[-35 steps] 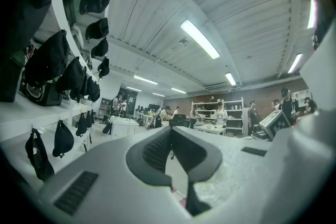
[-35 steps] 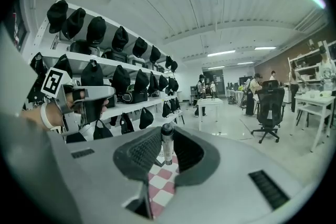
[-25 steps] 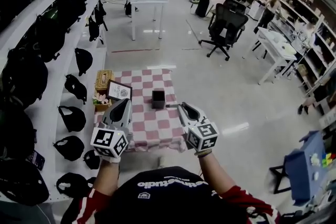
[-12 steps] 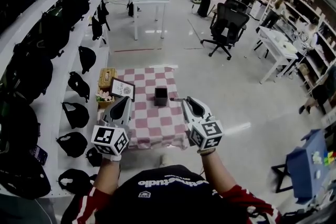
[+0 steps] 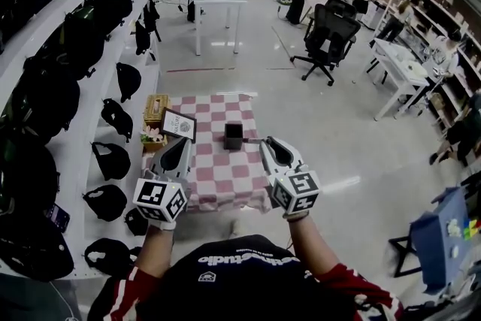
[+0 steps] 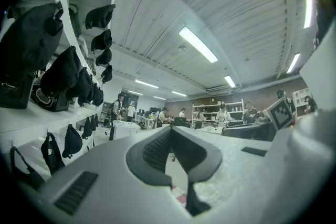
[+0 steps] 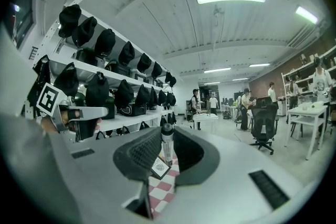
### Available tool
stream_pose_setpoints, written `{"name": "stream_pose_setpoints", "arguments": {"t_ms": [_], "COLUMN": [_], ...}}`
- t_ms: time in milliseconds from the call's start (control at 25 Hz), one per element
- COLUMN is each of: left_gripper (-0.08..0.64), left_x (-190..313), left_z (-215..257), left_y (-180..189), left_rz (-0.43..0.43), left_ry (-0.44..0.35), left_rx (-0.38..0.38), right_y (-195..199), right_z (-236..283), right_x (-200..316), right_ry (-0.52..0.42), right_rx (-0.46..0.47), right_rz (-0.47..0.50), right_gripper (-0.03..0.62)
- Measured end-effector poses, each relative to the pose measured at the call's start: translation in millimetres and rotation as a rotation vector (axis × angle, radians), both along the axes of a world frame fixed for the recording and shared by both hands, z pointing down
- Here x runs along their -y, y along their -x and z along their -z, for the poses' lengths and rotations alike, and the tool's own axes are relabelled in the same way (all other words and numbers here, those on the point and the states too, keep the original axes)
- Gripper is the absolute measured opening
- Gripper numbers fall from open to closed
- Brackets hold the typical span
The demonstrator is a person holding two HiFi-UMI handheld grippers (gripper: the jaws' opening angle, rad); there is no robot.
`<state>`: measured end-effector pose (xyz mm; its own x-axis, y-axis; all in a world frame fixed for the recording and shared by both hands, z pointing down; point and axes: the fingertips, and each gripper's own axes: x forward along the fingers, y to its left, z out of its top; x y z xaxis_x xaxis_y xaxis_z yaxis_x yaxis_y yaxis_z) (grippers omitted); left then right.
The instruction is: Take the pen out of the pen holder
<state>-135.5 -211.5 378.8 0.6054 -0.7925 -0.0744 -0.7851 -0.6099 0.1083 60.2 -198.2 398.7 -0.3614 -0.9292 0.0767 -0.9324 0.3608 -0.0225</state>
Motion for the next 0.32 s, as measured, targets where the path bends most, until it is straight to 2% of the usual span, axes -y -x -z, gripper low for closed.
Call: {"name": "stream_pose_setpoints", "arguments": {"t_ms": [320], "left_gripper": [0.006], "left_x": [3.4], "left_z": [8.9], "left_y": [-5.7], "left_rz": [-0.015], "left_ry": [0.004], "left_rx": [-0.004], "right_y": [5.2], "right_z": [10.7], "right_x": [4.7], "right_ry": [0.004], "right_rx": [-0.016], "right_rz": [0.012], "right_gripper": [0.072]}}
